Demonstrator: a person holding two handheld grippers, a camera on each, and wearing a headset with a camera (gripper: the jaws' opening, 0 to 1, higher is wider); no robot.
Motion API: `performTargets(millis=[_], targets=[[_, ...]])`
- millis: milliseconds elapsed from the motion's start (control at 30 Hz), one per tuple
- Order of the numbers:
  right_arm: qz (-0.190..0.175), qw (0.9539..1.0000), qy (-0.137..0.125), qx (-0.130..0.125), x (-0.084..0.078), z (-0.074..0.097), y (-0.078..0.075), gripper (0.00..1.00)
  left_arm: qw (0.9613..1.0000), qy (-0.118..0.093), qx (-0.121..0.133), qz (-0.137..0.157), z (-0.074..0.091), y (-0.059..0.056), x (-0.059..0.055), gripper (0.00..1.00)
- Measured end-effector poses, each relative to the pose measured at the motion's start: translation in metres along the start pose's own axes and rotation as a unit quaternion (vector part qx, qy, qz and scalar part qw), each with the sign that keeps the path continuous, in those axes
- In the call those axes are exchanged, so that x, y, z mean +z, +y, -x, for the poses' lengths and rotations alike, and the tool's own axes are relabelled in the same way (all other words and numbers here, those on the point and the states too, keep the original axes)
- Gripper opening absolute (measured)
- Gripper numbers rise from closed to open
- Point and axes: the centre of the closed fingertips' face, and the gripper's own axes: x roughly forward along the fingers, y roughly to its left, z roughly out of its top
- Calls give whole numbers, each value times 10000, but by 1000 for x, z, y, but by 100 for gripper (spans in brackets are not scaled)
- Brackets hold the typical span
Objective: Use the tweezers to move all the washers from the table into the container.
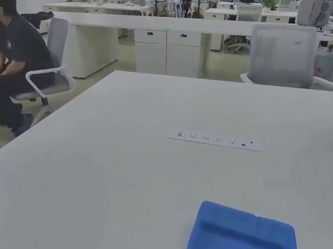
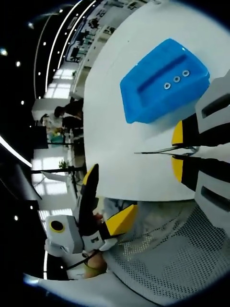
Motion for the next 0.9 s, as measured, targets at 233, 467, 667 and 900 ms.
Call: performTargets(millis=[233, 467, 667, 900], targets=[[178, 9996, 76, -198, 0, 0, 0, 3, 10000, -3, -4, 13, 0, 0, 0, 75], [186, 9993, 125, -298, -1, 1, -4, 3, 10000, -3, 22, 5, 0, 1, 0, 75], [-483, 9969, -401, -471, 18, 16, -19, 3, 10000, 10, 33, 11, 0, 1, -1, 75], [-1024, 9876, -923, -752, 42, 36, -44, 3, 10000, 13, 62, 35, 0, 3, -1, 75]])
